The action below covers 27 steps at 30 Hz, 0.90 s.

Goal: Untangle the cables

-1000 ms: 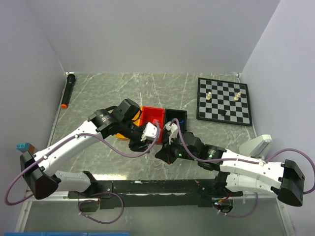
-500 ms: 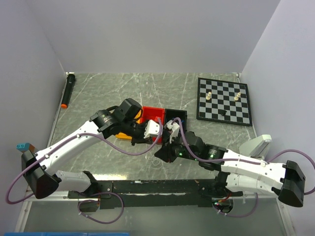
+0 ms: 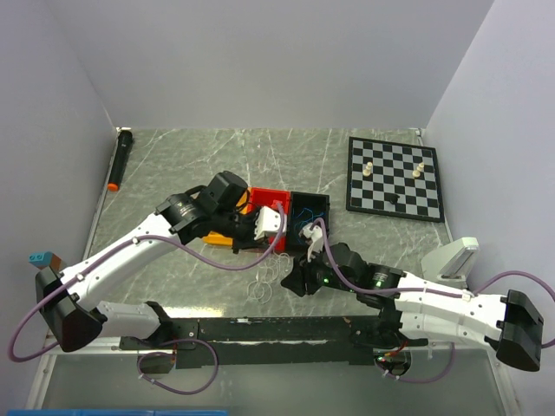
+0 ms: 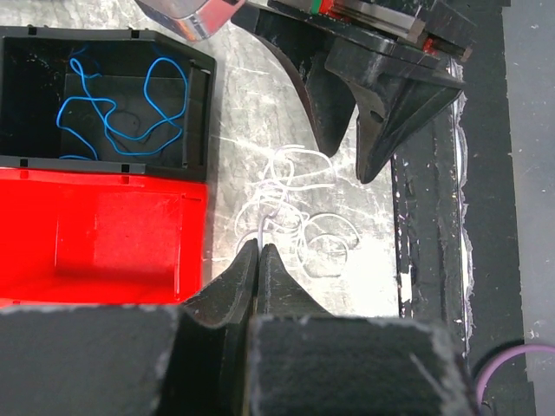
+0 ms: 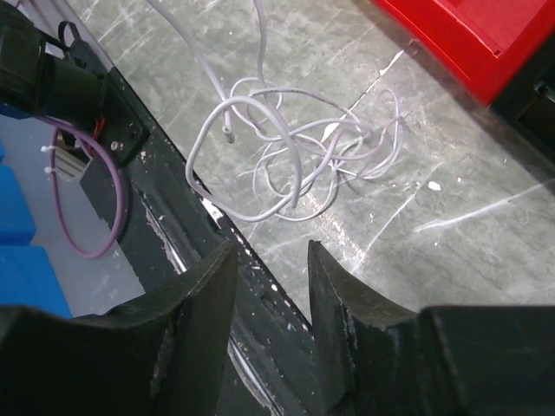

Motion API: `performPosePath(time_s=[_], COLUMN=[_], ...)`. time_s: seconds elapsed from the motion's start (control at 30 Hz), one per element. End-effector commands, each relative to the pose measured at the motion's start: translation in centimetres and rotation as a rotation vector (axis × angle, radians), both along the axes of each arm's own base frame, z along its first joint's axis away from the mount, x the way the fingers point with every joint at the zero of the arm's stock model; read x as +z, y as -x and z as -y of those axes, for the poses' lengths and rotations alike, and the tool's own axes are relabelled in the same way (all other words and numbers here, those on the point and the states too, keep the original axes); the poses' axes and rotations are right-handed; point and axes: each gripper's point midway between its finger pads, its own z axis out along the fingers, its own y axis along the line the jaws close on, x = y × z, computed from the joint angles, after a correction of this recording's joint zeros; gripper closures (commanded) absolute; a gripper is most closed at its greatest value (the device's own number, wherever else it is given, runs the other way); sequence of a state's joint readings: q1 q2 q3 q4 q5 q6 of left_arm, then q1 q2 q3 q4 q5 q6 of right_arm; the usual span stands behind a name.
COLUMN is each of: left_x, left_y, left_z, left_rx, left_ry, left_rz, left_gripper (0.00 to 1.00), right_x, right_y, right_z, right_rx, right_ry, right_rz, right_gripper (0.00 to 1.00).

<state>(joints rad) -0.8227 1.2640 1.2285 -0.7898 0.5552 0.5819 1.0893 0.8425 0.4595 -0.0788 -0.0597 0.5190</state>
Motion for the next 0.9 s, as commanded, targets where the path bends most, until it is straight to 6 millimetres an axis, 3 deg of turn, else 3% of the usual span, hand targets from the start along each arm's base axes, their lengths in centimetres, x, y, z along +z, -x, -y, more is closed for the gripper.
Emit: performPosePath(time_s=[0.0, 0.23, 0.4, 0.5, 0.73, 0.87], left_x=[3.3, 5.5, 9.0, 10.6, 13.1, 13.4], left_y=[-0.3, -0.7, -1.7, -2.0, -1.5, -1.3], left_z=[0.4, 0.6, 0.2, 0.0, -0.2, -0.5], left_rx=[0.013, 0.037, 0.079, 0.088, 0.08, 0.081], left_ry=[0.08, 0.111, 0.185, 0.212, 0.233, 0.238], left_rz=[0.034, 0.041, 0.039, 0.047, 0.049, 0.051], left_gripper=[0.99, 0.99, 0.99, 0.99, 0.99, 0.99], right_x=[0.4, 0.5, 1.3, 2.0, 3.9, 4.6], right_y=[-1.0, -2.8, -4.6, -5.7, -6.8, -7.6], right_z=[-0.7, -1.1, 0.1, 0.8, -2.3, -3.7], right_rx=[-0.028, -0.103, -0.229, -0.294, -0.27, -0.267], right_ry=[-0.03, -0.06, -0.18, -0.269, -0.324, -0.341], right_rz=[0.025, 0.076, 0.169, 0.241, 0.259, 0.28], right_gripper=[0.55, 0.46, 0.38, 0.21, 0.19, 0.19])
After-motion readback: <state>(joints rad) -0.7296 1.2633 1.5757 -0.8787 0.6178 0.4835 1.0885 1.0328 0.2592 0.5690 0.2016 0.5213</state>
